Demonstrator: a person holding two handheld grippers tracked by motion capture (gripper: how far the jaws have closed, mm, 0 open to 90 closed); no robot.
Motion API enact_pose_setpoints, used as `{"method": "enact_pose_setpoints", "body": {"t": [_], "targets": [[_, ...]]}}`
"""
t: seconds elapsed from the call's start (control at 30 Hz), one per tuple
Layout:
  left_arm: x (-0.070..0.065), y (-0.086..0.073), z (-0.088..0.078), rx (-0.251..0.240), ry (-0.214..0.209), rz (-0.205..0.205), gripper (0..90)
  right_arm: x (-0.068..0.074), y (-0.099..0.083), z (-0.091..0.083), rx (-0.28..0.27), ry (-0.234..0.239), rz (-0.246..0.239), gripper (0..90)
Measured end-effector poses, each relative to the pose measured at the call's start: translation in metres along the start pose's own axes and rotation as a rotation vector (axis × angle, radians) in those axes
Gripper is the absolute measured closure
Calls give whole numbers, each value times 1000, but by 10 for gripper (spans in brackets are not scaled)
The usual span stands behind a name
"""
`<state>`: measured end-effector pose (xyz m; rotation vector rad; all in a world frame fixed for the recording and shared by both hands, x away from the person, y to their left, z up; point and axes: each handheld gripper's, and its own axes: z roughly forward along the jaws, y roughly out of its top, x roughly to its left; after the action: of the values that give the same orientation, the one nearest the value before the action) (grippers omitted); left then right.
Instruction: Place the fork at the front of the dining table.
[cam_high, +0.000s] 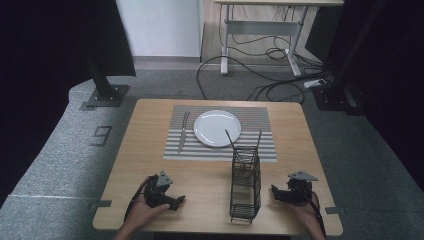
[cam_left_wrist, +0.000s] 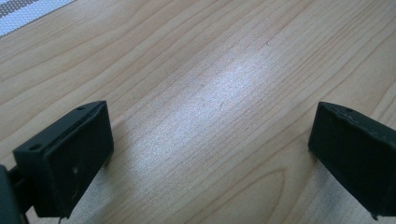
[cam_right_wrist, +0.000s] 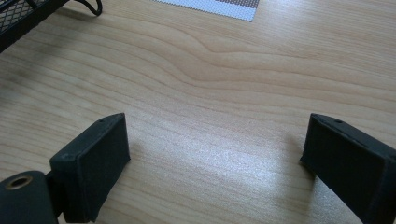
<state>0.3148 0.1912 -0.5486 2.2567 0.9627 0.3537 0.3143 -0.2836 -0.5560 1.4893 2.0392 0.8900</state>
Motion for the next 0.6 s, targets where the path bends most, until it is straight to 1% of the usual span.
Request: {"method": "enact_pose_setpoints", "body": {"t": [0.4, 0.47, 0.6], "targets": [[0, 0, 0, 0, 0, 0, 0, 0, -1, -2, -6, -7, 8, 93], [0, 0, 0, 0, 1, 0, 0, 0, -2, -3, -11, -14, 16, 125], [0, 0, 0, 0, 0, 0, 0, 0, 0, -5, -15, -14, 23, 129]]}}
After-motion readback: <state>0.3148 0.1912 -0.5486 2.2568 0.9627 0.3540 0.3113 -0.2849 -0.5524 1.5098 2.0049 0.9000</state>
